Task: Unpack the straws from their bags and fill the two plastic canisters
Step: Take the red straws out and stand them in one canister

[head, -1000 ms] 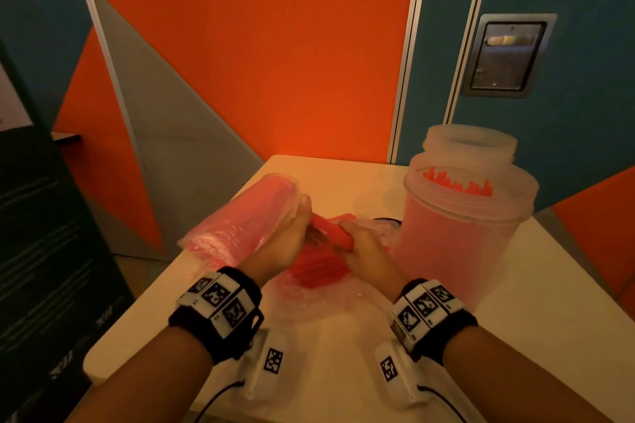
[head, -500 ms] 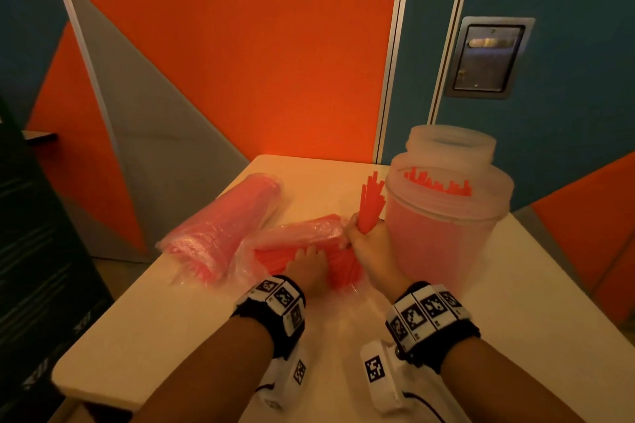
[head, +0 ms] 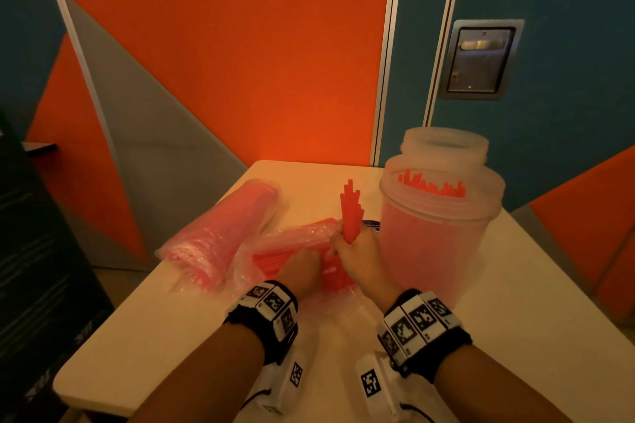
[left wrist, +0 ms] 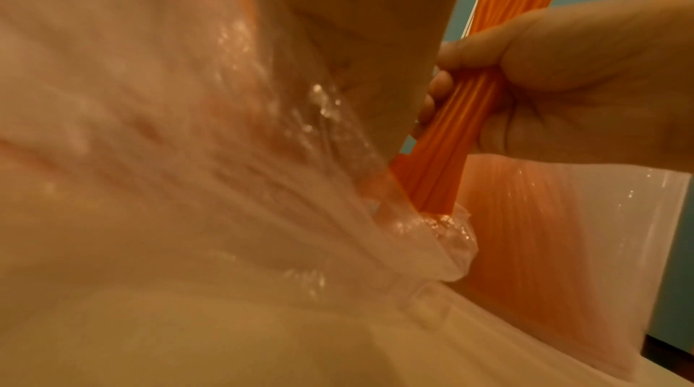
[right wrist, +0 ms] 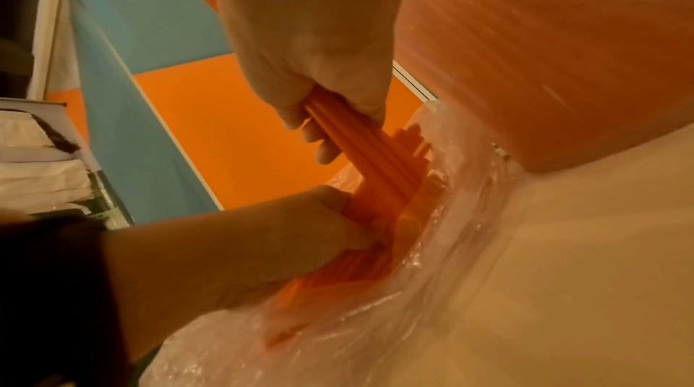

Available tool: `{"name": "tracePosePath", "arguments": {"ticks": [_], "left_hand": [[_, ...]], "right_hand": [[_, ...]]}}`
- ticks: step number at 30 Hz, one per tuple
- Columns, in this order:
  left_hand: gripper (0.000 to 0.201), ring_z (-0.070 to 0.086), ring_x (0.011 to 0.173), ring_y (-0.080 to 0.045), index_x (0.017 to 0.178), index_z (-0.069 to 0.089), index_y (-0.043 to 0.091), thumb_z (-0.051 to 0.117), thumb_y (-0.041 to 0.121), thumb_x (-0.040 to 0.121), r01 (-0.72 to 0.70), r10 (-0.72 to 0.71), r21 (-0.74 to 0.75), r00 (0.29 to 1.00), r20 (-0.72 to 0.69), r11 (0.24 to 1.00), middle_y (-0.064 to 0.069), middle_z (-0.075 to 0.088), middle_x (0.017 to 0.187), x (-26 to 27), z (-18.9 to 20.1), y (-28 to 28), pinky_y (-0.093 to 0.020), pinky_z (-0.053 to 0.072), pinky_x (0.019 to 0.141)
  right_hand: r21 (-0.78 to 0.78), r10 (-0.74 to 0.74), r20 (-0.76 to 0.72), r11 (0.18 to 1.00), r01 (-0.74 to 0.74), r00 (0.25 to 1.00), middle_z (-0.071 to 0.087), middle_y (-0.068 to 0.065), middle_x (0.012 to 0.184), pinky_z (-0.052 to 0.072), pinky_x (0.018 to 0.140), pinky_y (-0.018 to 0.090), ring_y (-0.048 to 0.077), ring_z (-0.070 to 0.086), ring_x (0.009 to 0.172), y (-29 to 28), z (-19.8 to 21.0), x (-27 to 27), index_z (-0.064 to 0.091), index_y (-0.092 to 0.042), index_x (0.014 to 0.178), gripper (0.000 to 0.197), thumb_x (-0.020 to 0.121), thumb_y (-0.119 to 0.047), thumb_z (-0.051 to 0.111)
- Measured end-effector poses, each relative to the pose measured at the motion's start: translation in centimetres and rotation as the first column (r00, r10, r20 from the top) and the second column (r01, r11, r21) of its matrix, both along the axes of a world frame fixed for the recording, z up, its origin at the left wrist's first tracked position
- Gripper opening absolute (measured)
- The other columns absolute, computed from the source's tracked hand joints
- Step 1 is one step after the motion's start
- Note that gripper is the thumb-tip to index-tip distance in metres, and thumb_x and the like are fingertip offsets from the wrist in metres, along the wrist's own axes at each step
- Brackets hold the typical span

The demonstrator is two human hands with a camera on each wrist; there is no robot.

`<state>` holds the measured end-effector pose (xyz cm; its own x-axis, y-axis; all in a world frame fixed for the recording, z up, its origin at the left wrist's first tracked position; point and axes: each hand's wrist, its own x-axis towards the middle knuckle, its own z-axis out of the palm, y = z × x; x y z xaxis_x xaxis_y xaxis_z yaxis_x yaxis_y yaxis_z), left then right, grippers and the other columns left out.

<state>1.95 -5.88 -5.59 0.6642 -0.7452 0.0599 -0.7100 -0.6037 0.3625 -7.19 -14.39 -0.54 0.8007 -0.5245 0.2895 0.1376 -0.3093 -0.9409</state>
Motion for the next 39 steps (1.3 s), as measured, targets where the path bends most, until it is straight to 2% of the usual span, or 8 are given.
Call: {"name": "tracePosePath", "arguments": {"ticks": [10,16,20,25,29,33,35,39], "left_hand": [[0.006,0.051,0.061,-0.005,0.092,0.042,0.017,0.043,0.018,0.097,0.025,0.034,-0.507,0.994,0.107,0.862,0.011,0.052,0.075,-2.3,3.9,1.6,-0.015,0.037,0.049],[0.022,0.047,0.049,0.000,0.085,0.053,0.015,0.051,0.036,0.092,-0.091,0.024,-0.877,0.996,-0.091,0.473,0.009,0.049,0.059,-6.3,9.8,-0.1,-0.019,0.038,0.049],[0.036,0.057,0.061,-0.013,0.087,0.057,0.030,0.037,0.059,0.087,-0.168,-0.161,-0.936,0.961,-0.226,0.310,0.006,0.060,0.066,-9.4,11.2,-1.3,-0.035,0.048,0.056],[0.059,0.065,0.071,-0.002,0.089,0.063,0.034,0.016,0.069,0.087,-0.174,-0.164,-0.915,0.955,-0.247,0.365,0.003,0.069,0.076,-10.9,10.3,-1.3,-0.025,0.053,0.063],[0.069,0.065,0.071,-0.010,0.077,0.065,0.021,0.012,0.064,0.084,-0.262,-0.102,-0.872,0.938,-0.330,0.412,0.000,0.069,0.073,-11.3,9.8,-1.5,-0.029,0.053,0.065],[0.097,0.062,0.083,-0.007,0.105,0.064,0.023,-0.004,0.083,0.069,-0.158,-0.092,-0.846,0.967,-0.236,0.510,0.001,0.065,0.091,-11.0,9.6,-1.3,-0.026,0.052,0.075],[0.108,0.051,0.085,0.005,0.141,0.032,0.033,-0.009,0.090,0.059,-0.090,-0.076,-0.795,0.983,-0.169,0.600,0.006,0.046,0.105,-10.9,9.8,-1.1,-0.020,0.046,0.075],[0.102,0.034,0.087,0.034,0.148,-0.006,0.032,0.000,0.089,0.064,-0.062,-0.096,-0.778,0.983,-0.155,0.625,0.023,0.031,0.109,-11.8,9.7,-1.2,-0.001,0.038,0.074]], "right_hand": [[0.086,-0.103,0.249,0.993,0.084,0.963,0.053,0.002,0.060,0.046,0.065,0.024,0.014,0.054,0.060,0.0,1.7,-1.1,0.051,-0.015,0.072,0.019,0.089,-0.016,0.059],[0.179,-0.081,0.397,0.984,0.009,0.914,0.052,0.006,0.061,0.045,0.052,0.017,0.008,0.053,0.053,1.3,5.7,-3.6,0.059,-0.016,0.087,0.007,0.086,-0.022,0.062],[0.195,-0.033,0.410,0.979,-0.052,0.912,0.060,0.019,0.074,0.056,0.071,0.034,0.024,0.066,0.077,2.2,7.5,-5.2,0.062,-0.022,0.103,0.050,0.062,-0.050,0.068],[0.199,0.031,0.369,0.974,-0.112,0.929,0.071,0.015,0.086,0.057,0.081,0.040,0.025,0.070,0.087,2.2,7.2,-6.4,0.066,-0.018,0.095,0.053,0.057,-0.055,0.071],[0.223,0.022,0.328,0.970,-0.100,0.945,0.070,0.000,0.077,0.053,0.065,0.018,0.007,0.069,0.075,2.2,6.9,-6.7,0.067,-0.015,0.088,0.041,0.064,-0.048,0.064],[0.317,-0.012,0.253,0.946,-0.072,0.967,0.071,0.004,0.082,0.054,0.067,0.022,0.011,0.069,0.078,1.9,6.4,-5.9,0.068,-0.013,0.093,0.020,0.081,-0.029,0.066],[0.369,-0.010,0.232,0.926,-0.079,0.973,0.069,0.011,0.083,0.056,0.074,0.035,0.021,0.068,0.080,1.8,6.3,-5.6,0.068,-0.010,0.088,0.007,0.084,-0.015,0.066],[0.342,-0.020,0.201,0.938,-0.051,0.979,0.072,0.004,0.087,0.056,0.079,0.038,0.017,0.070,0.081,1.4,6.0,-5.9,0.066,-0.016,0.088,0.009,0.087,-0.008,0.061]]}}
